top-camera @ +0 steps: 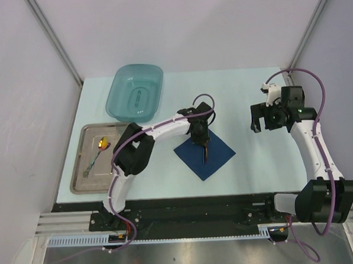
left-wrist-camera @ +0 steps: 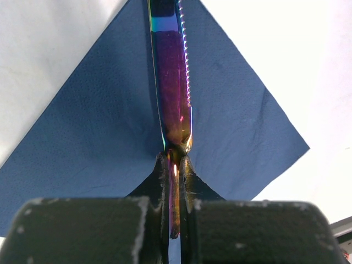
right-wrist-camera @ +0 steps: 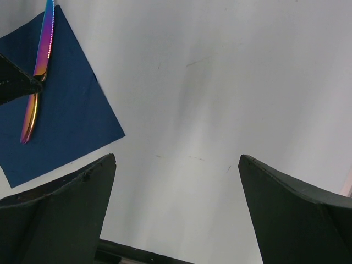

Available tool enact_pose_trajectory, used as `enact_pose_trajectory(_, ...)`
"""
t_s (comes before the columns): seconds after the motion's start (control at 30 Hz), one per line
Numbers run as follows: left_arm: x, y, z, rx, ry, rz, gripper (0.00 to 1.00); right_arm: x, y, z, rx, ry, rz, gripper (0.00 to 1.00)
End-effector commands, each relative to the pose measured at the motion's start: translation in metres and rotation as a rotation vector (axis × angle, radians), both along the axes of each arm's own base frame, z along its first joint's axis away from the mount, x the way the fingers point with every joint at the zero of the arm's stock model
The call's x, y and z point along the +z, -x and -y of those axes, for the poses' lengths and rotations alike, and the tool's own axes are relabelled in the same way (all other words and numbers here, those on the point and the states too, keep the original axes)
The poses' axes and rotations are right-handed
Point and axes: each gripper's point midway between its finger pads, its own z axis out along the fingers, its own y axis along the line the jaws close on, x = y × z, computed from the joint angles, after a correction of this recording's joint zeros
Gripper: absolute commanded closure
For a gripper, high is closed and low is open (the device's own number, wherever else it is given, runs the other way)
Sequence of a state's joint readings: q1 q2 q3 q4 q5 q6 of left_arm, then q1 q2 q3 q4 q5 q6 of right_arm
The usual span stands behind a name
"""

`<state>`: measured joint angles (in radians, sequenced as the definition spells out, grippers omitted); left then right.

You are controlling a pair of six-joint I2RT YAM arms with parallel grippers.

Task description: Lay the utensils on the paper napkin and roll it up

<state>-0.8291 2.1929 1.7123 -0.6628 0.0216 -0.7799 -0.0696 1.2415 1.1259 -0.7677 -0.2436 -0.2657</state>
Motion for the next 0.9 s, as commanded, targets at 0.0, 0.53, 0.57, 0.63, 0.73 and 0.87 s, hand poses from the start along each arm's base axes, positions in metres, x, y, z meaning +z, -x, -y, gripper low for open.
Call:
enact_pose_trajectory(0.0, 0.016, -0.01, 0.019, 0.019, 0.066, 0.025, 1.0, 0.005, 0.003, 0.004, -0.012, 0.015, 0.013, 0.0)
enact_pose_trajectory(0.53, 0.011, -0.009, 0.026, 0.021, 0.077, 0.007, 1.0, 0.001, 0.003, 0.004, -0.011, 0.01, 0.002, 0.0)
enact_pose_trajectory(0.57, 0.008, -0.008, 0.025, 0.021, 0.076, 0.001, 1.0, 0.002, 0.003, 0.004, -0.011, 0.01, 0.003, 0.0)
enact_pose_trajectory(0.63, 0.006, -0.007, 0.025, 0.029, 0.075, -0.005, 1.0, 0.002, 0.002, 0.004, -0.012, 0.009, 0.003, 0.0)
enact_pose_trajectory(0.73, 0.003, -0.006, 0.027, 0.031, 0.082, -0.016, 1.0, 0.001, 0.004, 0.004, -0.012, 0.008, -0.003, 0.0)
enact_pose_trajectory(0.87, -0.001, -0.007, 0.027, 0.037, 0.079, -0.022, 1.0, 0.0, 0.007, 0.004, -0.013, 0.005, -0.008, 0.0)
